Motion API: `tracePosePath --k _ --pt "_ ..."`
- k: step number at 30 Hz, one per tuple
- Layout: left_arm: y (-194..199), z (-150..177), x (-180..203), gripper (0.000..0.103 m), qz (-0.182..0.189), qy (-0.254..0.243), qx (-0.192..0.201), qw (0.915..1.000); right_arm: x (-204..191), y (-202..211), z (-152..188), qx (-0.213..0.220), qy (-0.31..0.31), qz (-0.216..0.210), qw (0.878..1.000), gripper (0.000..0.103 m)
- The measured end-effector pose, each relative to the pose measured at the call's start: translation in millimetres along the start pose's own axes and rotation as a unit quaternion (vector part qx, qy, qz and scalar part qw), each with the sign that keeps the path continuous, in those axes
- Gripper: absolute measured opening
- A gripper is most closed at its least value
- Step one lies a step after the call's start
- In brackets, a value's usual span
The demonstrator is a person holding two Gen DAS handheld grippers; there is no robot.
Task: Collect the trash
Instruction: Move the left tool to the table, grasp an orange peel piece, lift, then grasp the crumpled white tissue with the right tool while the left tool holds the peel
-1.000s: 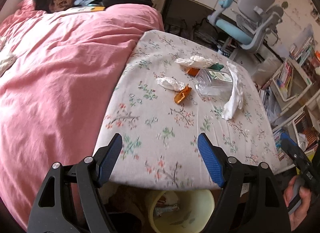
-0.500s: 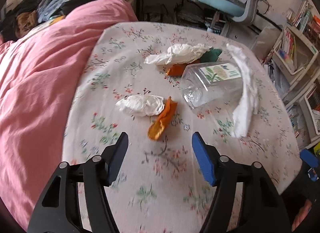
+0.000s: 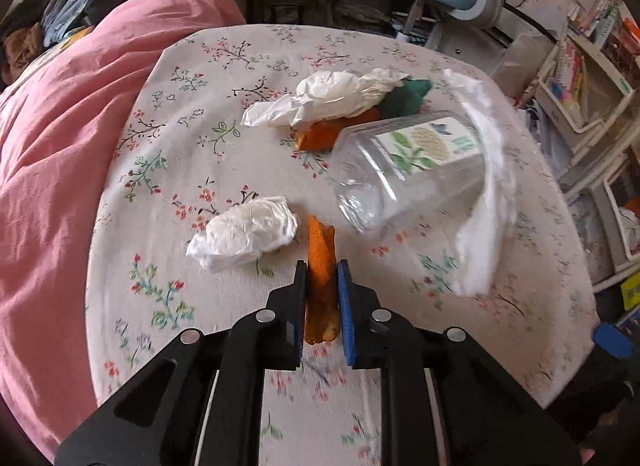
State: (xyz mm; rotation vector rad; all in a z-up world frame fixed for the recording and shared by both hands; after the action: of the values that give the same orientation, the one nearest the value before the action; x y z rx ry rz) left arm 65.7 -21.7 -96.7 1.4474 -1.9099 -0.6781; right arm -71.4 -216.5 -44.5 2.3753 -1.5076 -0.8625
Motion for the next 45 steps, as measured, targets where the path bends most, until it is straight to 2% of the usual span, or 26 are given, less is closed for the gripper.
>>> tracePosePath --k 4,8,11,15,18,22,27,33,37,41,45 --pt "35 3 -7 0.015 0.024 0.011 0.008 0.9996 -4 -2 2 -0.004 -0.003 -0.006 1.000 0.080" --pt "77 4 -32 0.015 0.022 0.057 0.053 0.9967 -16 -6 6 -0.015 0.004 -0.020 1.000 0.080" --pt "106 6 -60 0.015 0.014 0.120 0.093 0.9883 -34 -16 13 -0.037 0.027 -0.035 0.998 0.080" --pt "126 6 -85 0.015 -0.007 0.171 0.134 0.9762 -59 -37 14 -0.054 0.062 -0.056 0.995 0.080" --pt "139 5 -96 0.015 -0.023 0.199 0.163 0.9659 -82 -66 7 -0.054 0.093 -0.072 0.992 0.080" --pt "153 2 -113 0.015 -0.043 0.219 0.193 0.9555 -100 -118 0 -0.060 0.120 -0.066 0.989 0.080" --pt "153 -4 -122 0.015 -0.038 0.229 0.197 0.9525 -105 -182 -8 -0.073 0.128 -0.029 0.989 0.076" --pt "156 -14 -118 0.015 -0.030 0.214 0.205 0.9545 -92 -219 -9 -0.102 0.135 0.048 0.984 0.054" --pt "155 -15 -116 0.015 -0.022 0.212 0.202 0.9558 -80 -213 -12 -0.097 0.143 0.062 0.983 0.015" --pt "155 -15 -112 0.015 -0.021 0.205 0.198 0.9583 -78 -199 -13 -0.098 0.146 0.036 0.984 0.012" --pt "156 -13 -110 0.015 -0.022 0.202 0.198 0.9588 -89 -157 -10 -0.092 0.161 -0.004 0.983 0.012"
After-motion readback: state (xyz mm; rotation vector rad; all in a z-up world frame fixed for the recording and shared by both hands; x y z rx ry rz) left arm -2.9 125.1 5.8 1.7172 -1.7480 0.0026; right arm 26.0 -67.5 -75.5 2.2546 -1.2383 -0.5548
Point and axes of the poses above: each gripper's, at about its wrist camera, not at the fingertips, and y roughly against the way its jaws point, x to its right, z to its underside, the point moved 1 cm from there along -y, roughly the way its jaws point, and after that the axes turned 15 degrees about x, right-handed, at the moved point
